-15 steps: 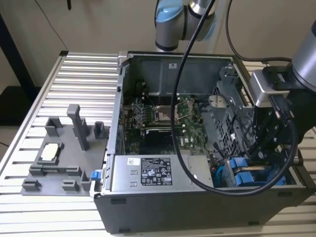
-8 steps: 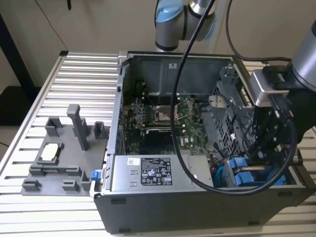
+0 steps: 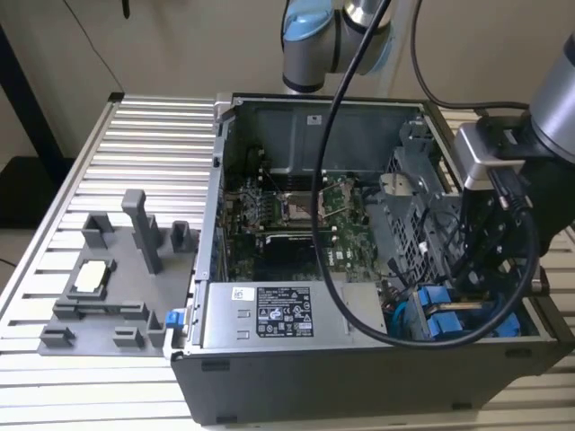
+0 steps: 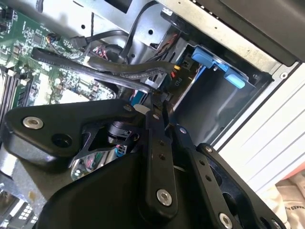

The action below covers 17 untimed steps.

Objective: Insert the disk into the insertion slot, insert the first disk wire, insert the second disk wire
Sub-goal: 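Insert the second disk wire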

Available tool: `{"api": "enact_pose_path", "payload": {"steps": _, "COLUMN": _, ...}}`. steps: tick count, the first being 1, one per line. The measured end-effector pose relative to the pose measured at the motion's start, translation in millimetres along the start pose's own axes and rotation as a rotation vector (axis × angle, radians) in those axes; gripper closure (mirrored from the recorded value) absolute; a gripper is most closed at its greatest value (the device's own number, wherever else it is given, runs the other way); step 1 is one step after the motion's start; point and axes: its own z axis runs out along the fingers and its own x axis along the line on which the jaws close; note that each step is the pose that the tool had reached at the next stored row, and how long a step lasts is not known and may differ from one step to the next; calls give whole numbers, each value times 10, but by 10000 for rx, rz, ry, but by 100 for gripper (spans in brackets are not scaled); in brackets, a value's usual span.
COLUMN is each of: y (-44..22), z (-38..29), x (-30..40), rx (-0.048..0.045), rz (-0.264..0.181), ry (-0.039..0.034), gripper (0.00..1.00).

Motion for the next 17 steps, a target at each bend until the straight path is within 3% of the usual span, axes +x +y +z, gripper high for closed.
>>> {"api": "enact_pose_path", "payload": {"steps": 12, "y": -7, "z": 1, "x": 9, "rx": 4, "rz": 20, "ry": 16, "gripper": 84}}
{"api": "enact_pose_path", "payload": {"steps": 17, "y": 45, "z": 1, "x": 11, "rx": 5, "rz": 22, "ry": 21, "gripper": 84}}
